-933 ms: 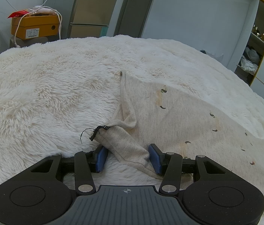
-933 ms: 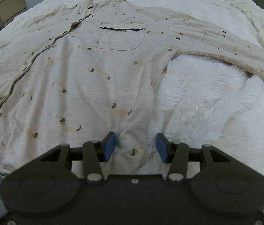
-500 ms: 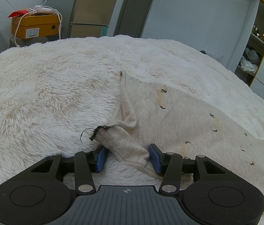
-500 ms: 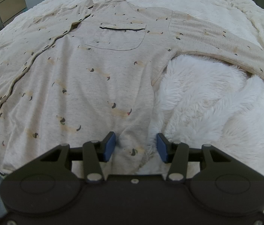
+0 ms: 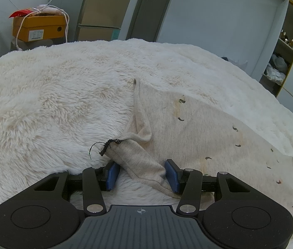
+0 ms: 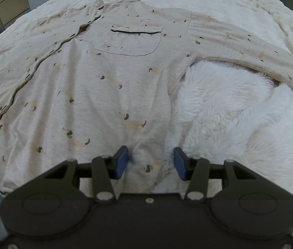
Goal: Fold clothes
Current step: 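Grasp the beige shirt's sleeve cuff with the left gripper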
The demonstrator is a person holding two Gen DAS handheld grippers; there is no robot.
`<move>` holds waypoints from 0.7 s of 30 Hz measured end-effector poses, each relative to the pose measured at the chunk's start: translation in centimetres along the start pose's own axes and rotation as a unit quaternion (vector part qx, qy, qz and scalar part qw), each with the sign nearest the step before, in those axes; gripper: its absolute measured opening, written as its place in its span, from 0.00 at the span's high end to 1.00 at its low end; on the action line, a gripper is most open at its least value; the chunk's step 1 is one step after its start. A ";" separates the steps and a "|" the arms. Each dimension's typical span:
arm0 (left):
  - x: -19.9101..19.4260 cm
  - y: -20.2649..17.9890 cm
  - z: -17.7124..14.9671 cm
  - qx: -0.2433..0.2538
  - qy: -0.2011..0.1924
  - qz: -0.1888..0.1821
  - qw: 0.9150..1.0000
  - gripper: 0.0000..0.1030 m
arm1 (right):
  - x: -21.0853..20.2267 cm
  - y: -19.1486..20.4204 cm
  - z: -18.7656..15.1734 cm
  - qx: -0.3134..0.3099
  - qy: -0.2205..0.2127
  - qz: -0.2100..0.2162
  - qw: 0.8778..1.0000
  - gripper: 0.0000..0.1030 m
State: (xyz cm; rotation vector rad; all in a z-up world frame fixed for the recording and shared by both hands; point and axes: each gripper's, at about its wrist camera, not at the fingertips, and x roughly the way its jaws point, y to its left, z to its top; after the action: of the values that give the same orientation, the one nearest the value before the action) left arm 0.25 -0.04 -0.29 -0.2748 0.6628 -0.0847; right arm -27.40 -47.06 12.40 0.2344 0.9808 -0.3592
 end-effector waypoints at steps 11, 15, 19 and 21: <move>-0.2 1.8 1.2 -0.079 0.003 -0.094 0.992 0.26 | -0.5 0.1 -0.3 -0.003 -0.008 0.008 1.000 0.55; -0.5 5.5 1.5 -0.255 -0.019 -0.167 0.952 0.38 | -1.3 0.1 -0.6 -0.007 -0.022 0.016 1.000 0.55; -0.8 7.1 2.8 -0.300 -0.028 -0.142 0.943 0.84 | -1.5 -0.1 -0.6 -0.005 -0.025 0.022 0.999 0.55; -1.8 8.4 3.5 -0.332 -0.065 -0.106 0.935 0.84 | -1.6 -0.3 -0.5 0.000 -0.029 0.026 0.999 0.55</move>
State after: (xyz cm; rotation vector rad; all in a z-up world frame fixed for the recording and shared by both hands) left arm 0.91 9.10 1.11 -0.9980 0.5102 -0.0450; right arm -28.77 -46.87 13.47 0.2476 0.9168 -0.3163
